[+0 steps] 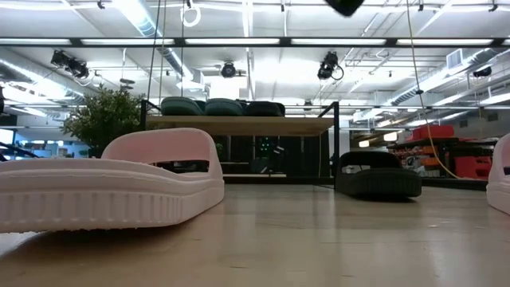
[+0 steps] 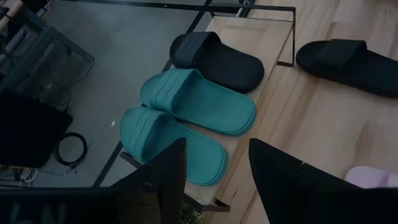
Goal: Pick and place slides into the shelf
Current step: Put the black slide on the shelf
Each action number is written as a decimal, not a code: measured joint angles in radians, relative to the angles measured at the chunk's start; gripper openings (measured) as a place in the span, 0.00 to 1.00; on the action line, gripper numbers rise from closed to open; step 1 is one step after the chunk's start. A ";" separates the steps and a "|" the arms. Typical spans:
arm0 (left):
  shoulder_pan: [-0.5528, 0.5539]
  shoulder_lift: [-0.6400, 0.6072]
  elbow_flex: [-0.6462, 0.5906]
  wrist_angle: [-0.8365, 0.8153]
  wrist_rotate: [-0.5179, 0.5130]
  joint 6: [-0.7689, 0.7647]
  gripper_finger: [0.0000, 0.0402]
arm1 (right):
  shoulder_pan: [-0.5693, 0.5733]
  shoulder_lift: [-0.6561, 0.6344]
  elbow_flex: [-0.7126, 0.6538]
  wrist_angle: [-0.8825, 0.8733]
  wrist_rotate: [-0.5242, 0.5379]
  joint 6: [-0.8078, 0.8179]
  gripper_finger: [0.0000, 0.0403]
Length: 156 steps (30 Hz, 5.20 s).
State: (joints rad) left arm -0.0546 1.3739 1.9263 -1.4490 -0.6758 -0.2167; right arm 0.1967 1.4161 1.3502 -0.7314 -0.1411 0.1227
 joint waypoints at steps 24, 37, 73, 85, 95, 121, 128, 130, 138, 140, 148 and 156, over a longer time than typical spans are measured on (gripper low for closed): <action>0.000 0.000 0.000 -0.024 0.000 -0.007 0.45 | 0.113 0.366 0.000 -0.284 0.581 0.376 0.50; 0.000 0.000 0.000 -0.024 0.000 -0.008 0.45 | 0.120 0.443 -0.067 -0.461 0.704 0.540 0.47; 0.000 0.000 0.000 -0.024 0.000 -0.024 0.44 | -0.098 0.426 -0.263 -0.240 0.797 0.476 0.11; 0.000 0.000 0.000 -0.039 0.000 -0.029 0.44 | 0.035 0.426 -0.195 -0.233 0.787 0.483 0.03; 0.000 0.000 0.000 -0.039 0.000 -0.029 0.44 | 0.142 0.427 0.076 -0.323 0.972 0.394 0.02; 0.000 0.000 0.000 -0.045 0.000 -0.033 0.44 | -0.242 0.427 0.377 -0.558 1.204 0.130 0.03; 0.000 0.000 0.000 -0.045 0.000 -0.032 0.45 | -0.377 0.427 0.377 -0.477 1.166 -0.023 0.03; 0.000 0.000 0.000 -0.045 0.000 -0.032 0.45 | -0.413 0.427 0.377 -0.455 1.134 -0.053 0.03; 0.000 0.000 0.000 -0.046 0.000 -0.031 0.45 | -0.508 0.427 0.377 -0.342 1.091 -0.186 0.02; 0.000 0.000 0.000 -0.046 0.000 -0.031 0.45 | -0.523 0.427 0.377 -0.306 1.040 -0.224 0.02; 0.000 0.000 0.000 -0.054 0.000 -0.031 0.44 | -0.563 0.425 0.366 -0.245 0.969 -0.255 0.02; 0.000 0.000 0.000 -0.063 0.000 -0.031 0.45 | -0.582 0.422 0.284 -0.171 0.966 -0.305 0.02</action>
State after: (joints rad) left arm -0.0547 1.3743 1.9263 -1.5120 -0.6754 -0.2481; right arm -0.3853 1.8381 1.6345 -0.9019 0.8250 -0.1820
